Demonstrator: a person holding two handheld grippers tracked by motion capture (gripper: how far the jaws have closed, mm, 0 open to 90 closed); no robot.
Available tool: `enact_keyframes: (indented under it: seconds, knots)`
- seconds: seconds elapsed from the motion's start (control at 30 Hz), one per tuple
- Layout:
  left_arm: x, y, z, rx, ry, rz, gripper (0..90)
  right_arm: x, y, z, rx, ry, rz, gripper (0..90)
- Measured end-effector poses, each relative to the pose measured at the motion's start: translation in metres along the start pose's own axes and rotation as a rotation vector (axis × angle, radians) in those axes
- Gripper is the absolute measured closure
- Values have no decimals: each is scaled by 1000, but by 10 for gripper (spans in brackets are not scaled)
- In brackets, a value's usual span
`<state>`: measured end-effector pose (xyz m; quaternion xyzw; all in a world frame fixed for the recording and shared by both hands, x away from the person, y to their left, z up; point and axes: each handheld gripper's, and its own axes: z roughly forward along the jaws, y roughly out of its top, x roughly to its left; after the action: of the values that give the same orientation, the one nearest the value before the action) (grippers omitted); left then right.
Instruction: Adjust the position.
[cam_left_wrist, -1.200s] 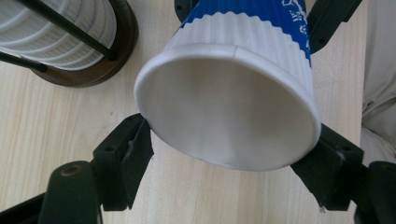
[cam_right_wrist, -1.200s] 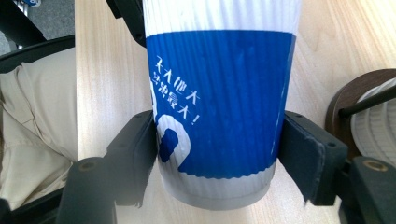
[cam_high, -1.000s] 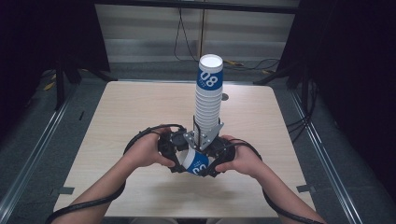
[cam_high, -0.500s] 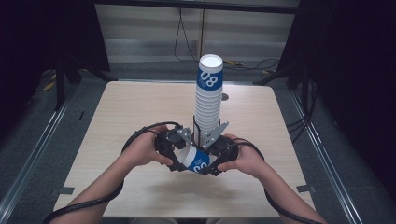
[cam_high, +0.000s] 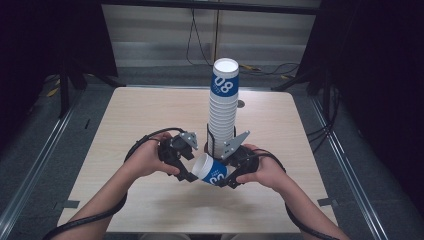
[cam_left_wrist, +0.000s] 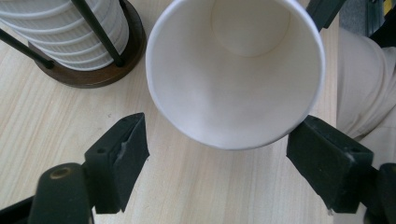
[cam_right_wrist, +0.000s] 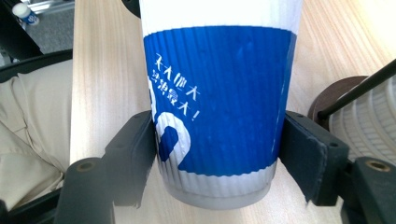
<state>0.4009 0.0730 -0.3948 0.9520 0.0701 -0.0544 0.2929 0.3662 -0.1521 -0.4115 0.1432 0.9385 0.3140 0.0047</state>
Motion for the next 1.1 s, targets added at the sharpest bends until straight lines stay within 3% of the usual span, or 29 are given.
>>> enact_keyframes:
  seconds: [0.1, 0.13, 0.43, 0.67, 0.97, 1.0, 1.1]
  knots:
    - [0, -1, -1, -28, -2, -14, 203, 0, -2, 0, -13, -4, 4, 295]
    - [0, -2, -2, -40, -8, -19, 198, 0, -3, 0, -40, -8, 12, 295]
    - [0, -4, -2, -101, -17, -21, 187, -1, -11, 1, -113, -10, 40, 294]
    - [0, -3, -2, -112, -16, -5, 187, 0, -14, 2, -141, -7, 48, 294]
    - [1, -3, -1, -148, -32, -17, 175, 2, -17, 3, -180, -6, 40, 294]
    - [1, -3, -3, -122, -18, -11, 176, 2, -17, 3, -186, -5, 44, 294]
    - [1, -3, -3, -131, -17, -16, 175, 2, -19, 4, -195, -7, 44, 294]
